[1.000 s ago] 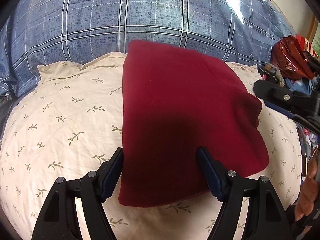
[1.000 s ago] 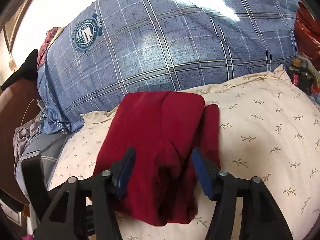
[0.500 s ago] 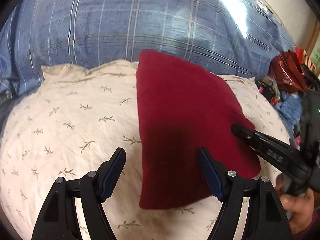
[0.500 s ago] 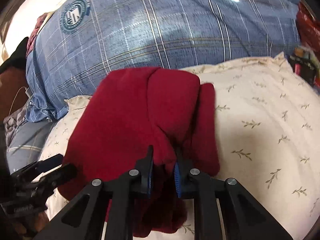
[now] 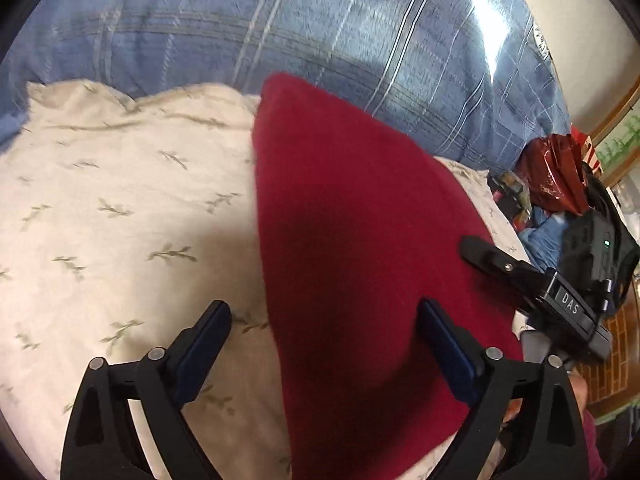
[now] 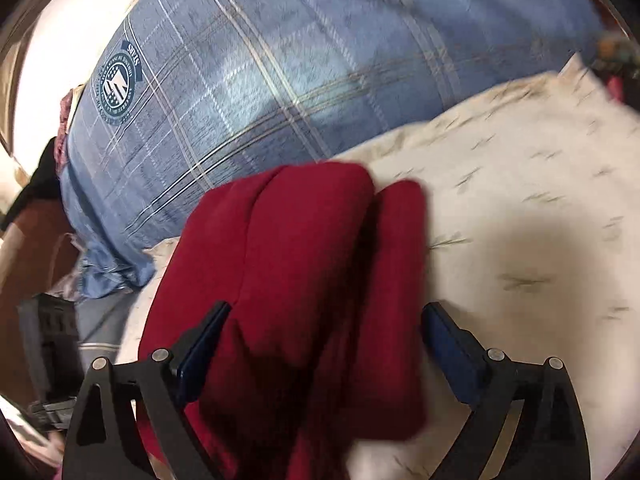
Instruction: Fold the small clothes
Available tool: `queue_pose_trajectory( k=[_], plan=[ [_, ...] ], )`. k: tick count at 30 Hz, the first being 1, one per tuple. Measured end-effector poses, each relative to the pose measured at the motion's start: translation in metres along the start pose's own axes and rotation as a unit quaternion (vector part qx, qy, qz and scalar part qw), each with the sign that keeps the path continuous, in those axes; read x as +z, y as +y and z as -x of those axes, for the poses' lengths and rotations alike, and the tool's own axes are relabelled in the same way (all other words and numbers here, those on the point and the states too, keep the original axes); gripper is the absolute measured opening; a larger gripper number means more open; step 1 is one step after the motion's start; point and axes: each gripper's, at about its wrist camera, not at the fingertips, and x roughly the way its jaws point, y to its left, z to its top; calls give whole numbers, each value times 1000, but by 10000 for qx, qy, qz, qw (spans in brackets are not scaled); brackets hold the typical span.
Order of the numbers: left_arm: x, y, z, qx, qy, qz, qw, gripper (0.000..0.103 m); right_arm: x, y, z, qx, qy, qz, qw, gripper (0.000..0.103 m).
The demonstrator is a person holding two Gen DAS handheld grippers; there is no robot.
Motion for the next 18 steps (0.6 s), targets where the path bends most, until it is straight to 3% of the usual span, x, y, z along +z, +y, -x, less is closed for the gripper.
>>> queue_pose_trajectory(
  k=[1, 4, 6, 8, 9, 11, 14, 18],
  plan=[
    [2, 1, -6, -29, -30, 7, 10000, 101, -1, 2, -2, -26, -63, 110, 9999, 92],
    [7, -7, -17, 44, -49, -212, 9998, 98, -3, 17, -12, -119, 47, 457, 9989, 66],
    [11, -14, -22, -100, -2, -352, 9993, 75, -2, 22, -10, -203, 6, 478, 9986, 55],
    [12, -23, -20, 78, -61, -494, 9987, 62, -1, 25, -1, -229, -60, 468, 9986, 44],
    [12, -27, -16, 112, -95, -592, 9981, 52, -2, 27, 4, -193, -88, 475, 9986, 41],
    [9, -34, 1, 55, -102, -667, 9977, 47, -4, 36, 16, -42, -82, 503, 9987, 39],
    [-7, -41, 37, 8, -164, -692, 9975, 47, -16, 59, 37, 173, 19, 584, 9981, 39],
    [-50, -30, 78, 309, -219, -630, 9973, 49, -53, 82, 48, 628, 316, 599, 9957, 40]
  ],
)
